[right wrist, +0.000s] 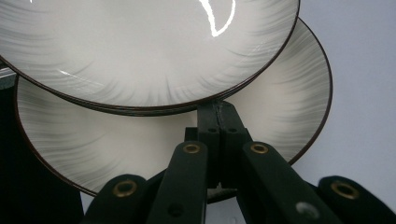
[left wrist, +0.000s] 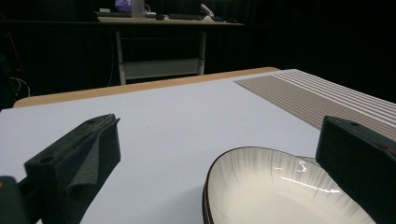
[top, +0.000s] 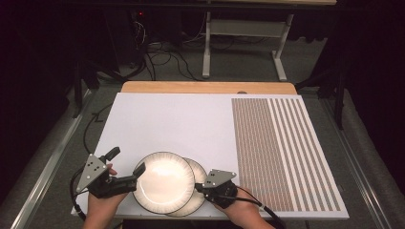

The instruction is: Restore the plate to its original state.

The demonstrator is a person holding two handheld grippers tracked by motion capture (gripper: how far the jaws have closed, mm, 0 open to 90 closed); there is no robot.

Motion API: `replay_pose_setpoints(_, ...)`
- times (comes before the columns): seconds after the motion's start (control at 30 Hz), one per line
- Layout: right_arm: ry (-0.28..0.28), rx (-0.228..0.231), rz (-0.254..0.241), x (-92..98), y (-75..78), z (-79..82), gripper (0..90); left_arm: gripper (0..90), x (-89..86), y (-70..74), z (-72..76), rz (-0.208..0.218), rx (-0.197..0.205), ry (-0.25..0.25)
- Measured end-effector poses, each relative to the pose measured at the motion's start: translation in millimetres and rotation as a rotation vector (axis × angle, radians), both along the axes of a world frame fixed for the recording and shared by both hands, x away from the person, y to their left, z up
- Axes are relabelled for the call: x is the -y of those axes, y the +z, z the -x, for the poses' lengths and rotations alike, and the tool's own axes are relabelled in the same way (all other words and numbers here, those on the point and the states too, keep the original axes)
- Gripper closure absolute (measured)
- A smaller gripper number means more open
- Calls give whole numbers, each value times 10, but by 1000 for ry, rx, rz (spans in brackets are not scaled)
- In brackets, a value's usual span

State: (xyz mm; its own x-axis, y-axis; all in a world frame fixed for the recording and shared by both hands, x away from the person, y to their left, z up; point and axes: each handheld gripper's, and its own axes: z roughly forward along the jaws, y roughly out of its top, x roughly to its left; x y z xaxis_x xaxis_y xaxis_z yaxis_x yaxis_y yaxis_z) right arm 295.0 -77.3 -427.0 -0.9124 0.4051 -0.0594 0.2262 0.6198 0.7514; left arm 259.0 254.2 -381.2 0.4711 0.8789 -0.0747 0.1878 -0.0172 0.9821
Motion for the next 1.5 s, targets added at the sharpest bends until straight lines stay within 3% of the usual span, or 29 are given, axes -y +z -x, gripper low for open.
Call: replay_pose_setpoints(1.5,-11,-14,8,-6,9,5,900,6,-30,-5,0,-1,-8,2)
